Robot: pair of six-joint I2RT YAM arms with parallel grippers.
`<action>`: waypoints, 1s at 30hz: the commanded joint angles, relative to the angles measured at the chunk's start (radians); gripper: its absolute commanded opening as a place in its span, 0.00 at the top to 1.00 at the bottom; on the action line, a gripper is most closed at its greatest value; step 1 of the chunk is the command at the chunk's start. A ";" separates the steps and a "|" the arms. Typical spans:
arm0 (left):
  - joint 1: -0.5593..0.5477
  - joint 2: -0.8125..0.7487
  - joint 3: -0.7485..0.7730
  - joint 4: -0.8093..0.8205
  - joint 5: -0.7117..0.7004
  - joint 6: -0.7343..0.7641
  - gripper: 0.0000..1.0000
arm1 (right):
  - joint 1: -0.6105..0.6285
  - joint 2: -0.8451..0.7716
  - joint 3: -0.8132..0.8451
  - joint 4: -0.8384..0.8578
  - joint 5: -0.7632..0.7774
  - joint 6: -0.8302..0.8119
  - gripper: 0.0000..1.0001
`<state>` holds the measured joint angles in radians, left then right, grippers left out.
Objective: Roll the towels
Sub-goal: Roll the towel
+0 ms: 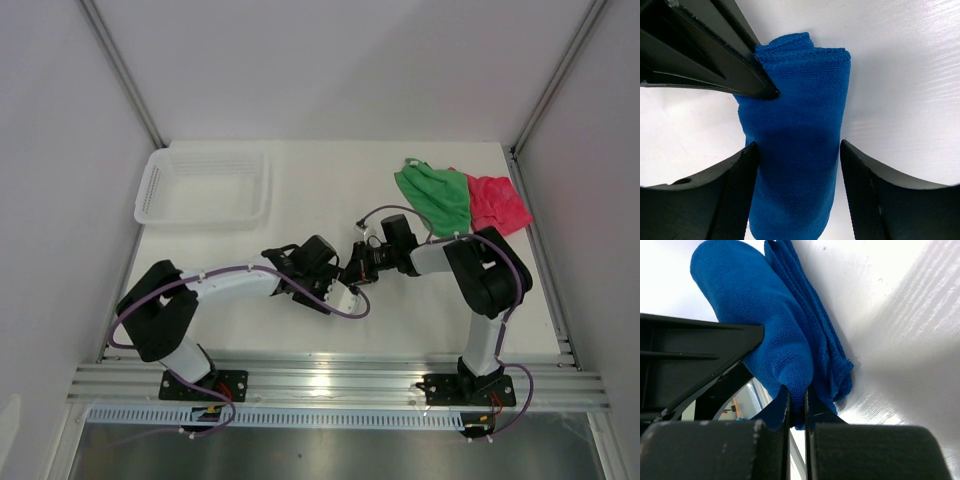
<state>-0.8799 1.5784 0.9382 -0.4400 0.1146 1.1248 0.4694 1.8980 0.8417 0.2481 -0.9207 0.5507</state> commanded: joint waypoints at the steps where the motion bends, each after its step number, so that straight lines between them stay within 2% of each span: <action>1: -0.007 -0.011 -0.002 0.004 0.014 -0.013 0.32 | -0.012 0.056 0.022 -0.059 0.092 0.000 0.97; 10: 0.013 0.089 -0.016 0.023 -0.036 -0.025 0.31 | -0.035 0.065 0.022 -0.070 0.071 0.026 0.94; 11: 0.018 0.100 -0.013 0.023 -0.041 -0.037 0.31 | -0.034 0.064 0.022 -0.070 0.065 0.025 0.92; 15: 0.035 0.149 0.014 0.004 -0.052 -0.048 0.32 | -0.035 0.052 0.030 -0.082 0.057 0.018 0.73; 19: 0.044 0.186 0.016 -0.008 -0.058 -0.052 0.34 | -0.044 0.006 0.039 -0.133 0.078 0.005 0.61; 30: 0.084 0.249 0.072 -0.074 -0.020 -0.080 0.37 | -0.166 -0.181 0.071 -0.394 0.200 -0.100 0.54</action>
<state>-0.8310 1.7428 1.0225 -0.4011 0.0834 1.0859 0.3359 1.7958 0.8795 -0.0307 -0.7849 0.5121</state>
